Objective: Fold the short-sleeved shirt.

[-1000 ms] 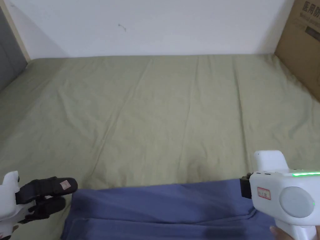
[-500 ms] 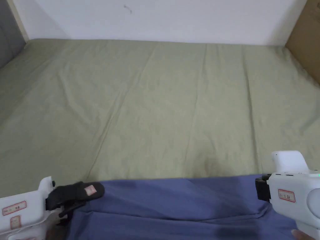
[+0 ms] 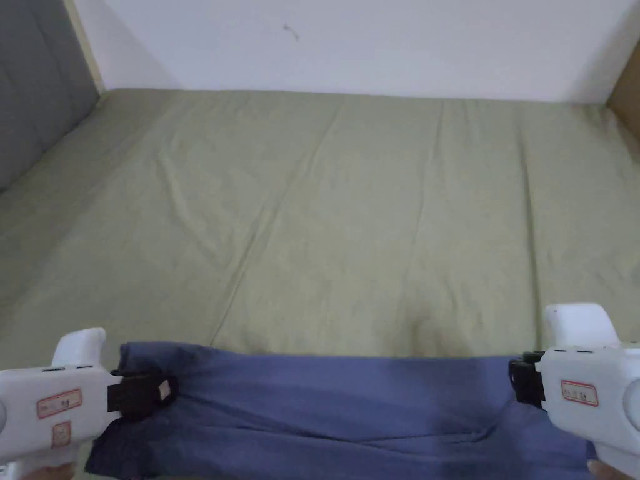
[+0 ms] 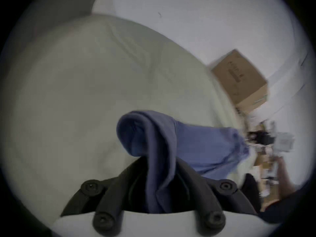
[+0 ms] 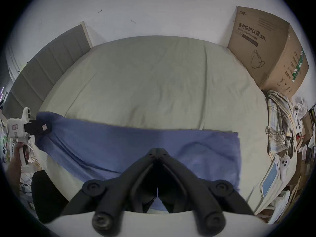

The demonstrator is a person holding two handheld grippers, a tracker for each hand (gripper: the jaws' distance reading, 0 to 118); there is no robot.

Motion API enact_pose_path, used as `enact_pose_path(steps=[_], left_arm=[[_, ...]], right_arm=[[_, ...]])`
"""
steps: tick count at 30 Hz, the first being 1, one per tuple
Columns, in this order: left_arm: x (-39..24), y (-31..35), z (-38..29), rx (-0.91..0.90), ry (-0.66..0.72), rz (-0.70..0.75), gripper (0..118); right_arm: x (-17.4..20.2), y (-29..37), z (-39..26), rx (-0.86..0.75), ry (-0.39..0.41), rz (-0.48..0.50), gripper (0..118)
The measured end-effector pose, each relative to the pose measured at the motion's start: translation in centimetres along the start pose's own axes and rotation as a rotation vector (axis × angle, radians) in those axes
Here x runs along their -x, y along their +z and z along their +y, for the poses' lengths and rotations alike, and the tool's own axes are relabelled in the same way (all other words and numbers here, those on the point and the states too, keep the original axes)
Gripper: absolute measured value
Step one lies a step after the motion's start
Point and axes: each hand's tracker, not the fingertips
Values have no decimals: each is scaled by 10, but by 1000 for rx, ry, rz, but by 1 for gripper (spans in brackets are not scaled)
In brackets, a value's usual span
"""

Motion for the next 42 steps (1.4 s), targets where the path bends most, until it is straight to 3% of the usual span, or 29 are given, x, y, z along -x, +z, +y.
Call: enact_pose_path(steps=[3, 8, 11, 14, 15, 18, 19, 23, 26, 28, 30, 32, 33, 34, 42], left_arm=[[2, 12, 1, 28, -66, 226, 5], [-35, 7, 8, 37, -89, 230, 5], [-76, -9, 14, 29, 13, -21, 5], [-124, -48, 14, 129, 98, -217, 6], [-136, -66, 12, 166, 98, -261, 12], [-172, -101, 6, 244, 71, -284, 87], [-180, -108, 4, 271, 74, -330, 108], [-201, -111, -2, 256, 157, -505, 116], [-191, -94, 5, 212, 149, -513, 116], [-177, -78, 10, 155, 127, -446, 115], [-158, -59, 14, 86, 119, -355, 107], [-139, -47, 16, 75, 133, -309, 74], [-131, -45, 16, 78, 142, -310, 44], [-126, -44, 15, 86, 146, -312, 4], [-156, -85, -9, 277, 57, -321, 1]], right_arm=[[3, 5, -5, -8, 15, 6, 0], [-2, 13, -13, -11, 5, 22, 0], [-10, 17, -17, -22, -10, 17, 0], [-17, 19, -20, -23, -34, 10, 0], [-20, 20, -22, -22, -45, 11, 0], [-27, 20, -27, -17, -64, 11, 0], [-28, 21, -29, -17, -66, 11, 0], [-35, 21, -33, -10, -74, 12, 0], [-38, 18, -34, -7, -84, 16, 0], [-38, 16, -33, -6, -90, 22, 0], [-37, 15, -33, -9, -91, 31, 0], [-37, 15, -32, -14, -87, 36, 0], [-37, 14, -32, -16, -86, 38, 0], [-37, 14, -31, -18, -87, 41, 0], [-44, 12, -33, -12, -101, 44, 0]])
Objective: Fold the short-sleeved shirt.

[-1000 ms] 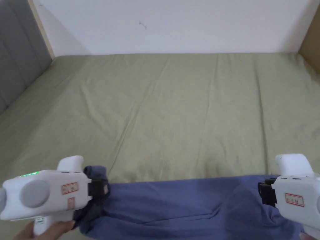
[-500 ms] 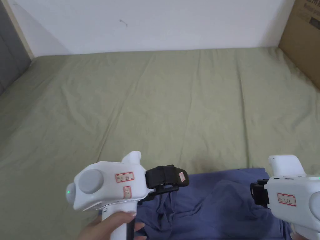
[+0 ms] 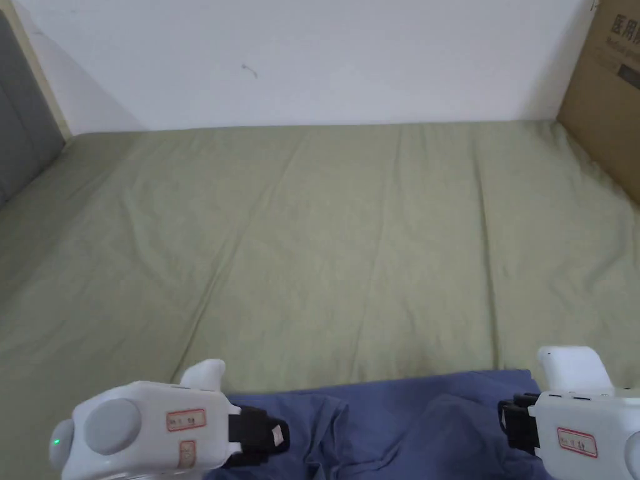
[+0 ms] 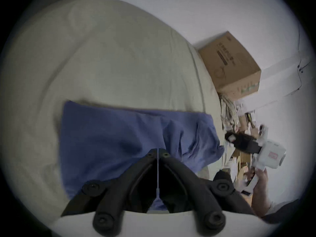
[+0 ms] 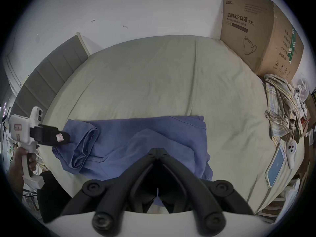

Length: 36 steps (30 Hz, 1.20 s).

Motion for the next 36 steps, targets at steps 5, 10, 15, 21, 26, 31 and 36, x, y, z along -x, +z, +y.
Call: enact_pose_path(steps=[5, 10, 15, 21, 26, 31, 36], left_arm=[[-12, -69, -9, 150, -9, 92, 1], [-18, -61, -2, 111, 94, -88, 1], [-10, -46, -6, 133, 231, -300, 2], [41, 23, -6, -15, 213, -307, 2], [104, 81, -6, -133, 210, -240, 77], [132, 75, -1, -135, 275, -318, 118], [132, -3, -9, 5, 314, -519, 118]], right_arm=[[-6, 0, -2, 11, -2, -13, 0], [-9, 0, -3, 8, -13, -13, 0], [-8, -3, -3, 12, -16, -6, 0], [-5, 1, -2, 3, -7, 8, 0], [-4, 0, 0, 8, -1, 6, 0], [0, -3, 1, 14, 1, 2, 0], [4, -7, 0, 30, 14, -2, 0]])
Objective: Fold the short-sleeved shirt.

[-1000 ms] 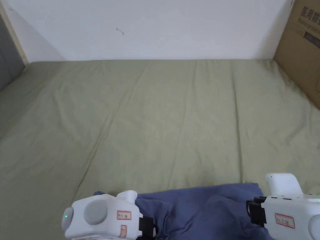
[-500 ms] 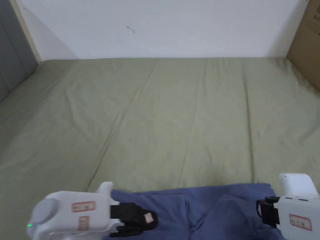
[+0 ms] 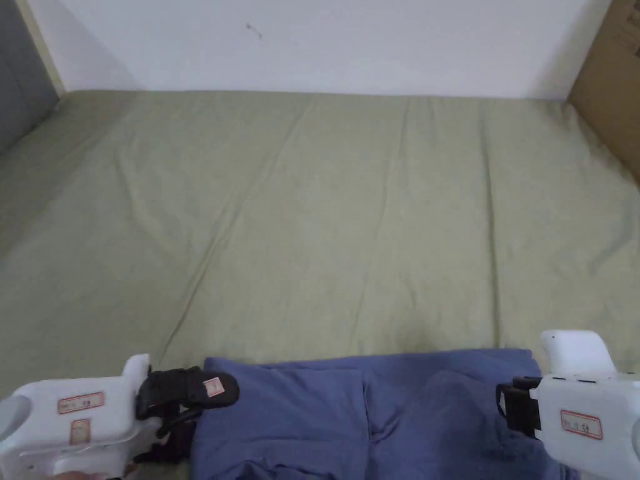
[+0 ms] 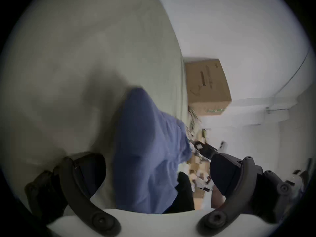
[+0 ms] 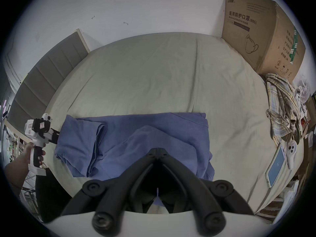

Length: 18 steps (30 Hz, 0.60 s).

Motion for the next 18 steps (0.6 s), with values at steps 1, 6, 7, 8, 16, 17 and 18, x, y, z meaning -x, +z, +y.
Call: enact_pose_path(steps=[1, 6, 7, 8, 16, 17, 18], left_arm=[[-4, -11, 0, 28, -29, -44, 118], [-8, -33, 2, 45, -43, -69, 107], [-3, -33, 3, 18, -25, -6, 60], [3, -36, 1, 1, -23, 133, 12], [-56, 22, -32, -117, -201, 319, 13], [-69, 38, -35, -139, -234, 373, 13], [-82, 55, -35, -164, -259, 456, 13]], right_arm=[[0, 0, 0, 3, -1, 0, 0], [1, 2, 0, 6, -4, 15, 0], [1, 2, 0, 7, -3, 15, 0], [1, 2, 0, 8, -4, 14, 0], [8, 5, 1, -7, -16, 65, 0], [9, 7, 0, -17, -12, 72, 0], [11, 9, -1, -17, -10, 74, 0]])
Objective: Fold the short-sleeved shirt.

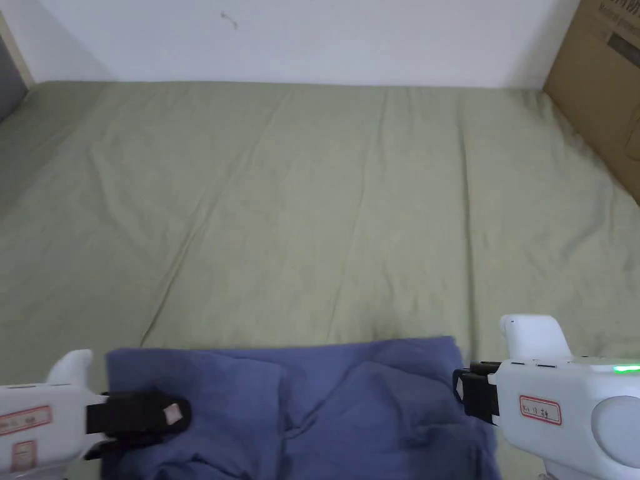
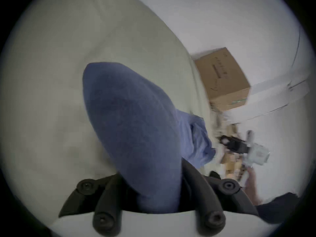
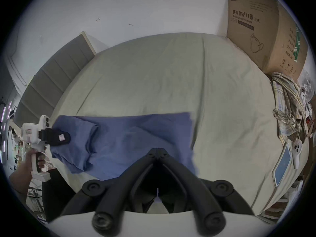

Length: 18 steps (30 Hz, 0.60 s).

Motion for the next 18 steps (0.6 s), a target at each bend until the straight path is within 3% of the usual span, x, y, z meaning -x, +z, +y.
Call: enact_pose_path(steps=[3, 5, 9, 16, 18], left_arm=[[-15, 33, 8, -16, -105, 456, 13], [-26, 46, 11, -51, -162, 547, 13], [-54, 37, 15, -32, -84, 397, 13], [-117, -60, 22, 110, -138, 174, 14], [-134, -88, 20, 151, -153, 87, 25]], right_arm=[[4, 1, -3, -3, 6, 16, 0], [6, 1, -6, -1, 6, 29, 0], [7, 7, -11, -2, 16, 44, 0], [-5, 19, -9, -16, 3, 37, 0], [-8, 22, -7, -25, -4, 29, 0]])
